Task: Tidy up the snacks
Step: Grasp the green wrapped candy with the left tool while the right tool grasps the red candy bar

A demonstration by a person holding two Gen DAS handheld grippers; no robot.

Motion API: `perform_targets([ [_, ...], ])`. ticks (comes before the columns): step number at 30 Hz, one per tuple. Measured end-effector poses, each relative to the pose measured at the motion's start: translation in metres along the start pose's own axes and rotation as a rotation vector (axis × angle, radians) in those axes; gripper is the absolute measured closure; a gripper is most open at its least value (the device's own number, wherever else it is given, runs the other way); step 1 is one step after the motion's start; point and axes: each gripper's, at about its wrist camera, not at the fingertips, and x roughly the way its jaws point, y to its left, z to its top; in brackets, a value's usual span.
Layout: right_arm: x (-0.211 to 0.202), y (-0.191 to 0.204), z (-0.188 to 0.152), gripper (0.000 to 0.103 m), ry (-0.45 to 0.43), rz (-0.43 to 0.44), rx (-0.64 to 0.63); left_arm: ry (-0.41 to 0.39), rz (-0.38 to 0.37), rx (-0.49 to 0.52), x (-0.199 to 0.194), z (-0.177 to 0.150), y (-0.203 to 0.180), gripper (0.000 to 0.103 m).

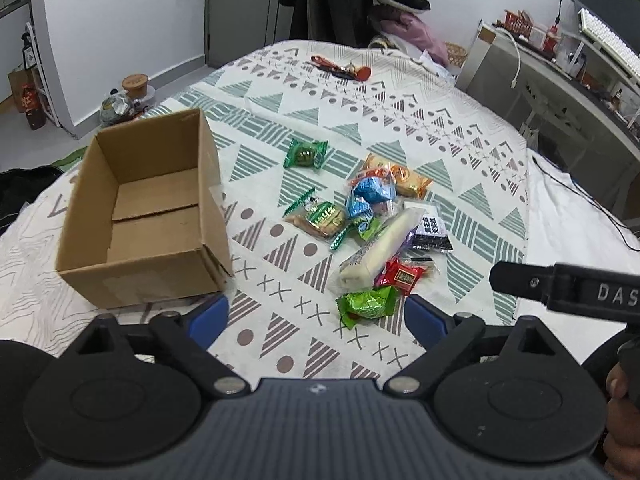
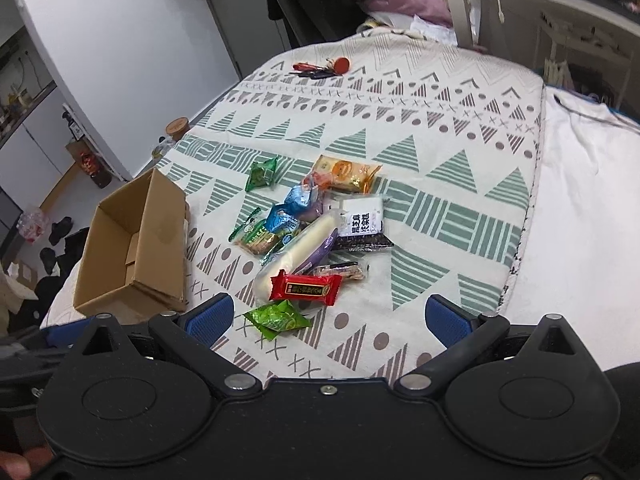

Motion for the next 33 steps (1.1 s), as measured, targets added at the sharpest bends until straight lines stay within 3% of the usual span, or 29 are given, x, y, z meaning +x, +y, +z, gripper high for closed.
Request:
perform_targets([
  [11, 0.032, -0.027, 0.01, 0.001, 0.038, 0.005, 0.163, 0.03, -0.023, -0.034, 0.049, 0.003, -0.012, 0.013],
  [21, 0.067, -0.032, 0.012, 0.019, 0.134, 0.059, 0.25, 0.048, -0.047, -0.045, 0.093, -0.003, -0.026, 0.017],
  [27, 0.089, -0.029, 0.012, 0.02, 0.186, 0.087, 0.283, 0.04, -0.05, -0.064, 0.111, -0.006, -0.027, 0.018],
  [30, 0.096, -0.032, 0.011, 0.023, 0.203, 0.094, 0.312, 0.04, -0.052, -0.081, 0.12, -0.007, -0.025, 0.026],
  [33, 0.099, -0.036, 0.01, 0.024, 0.2, 0.109, 0.348, 0.052, -0.092, -0.109, 0.128, -0.009, -0.022, 0.047],
])
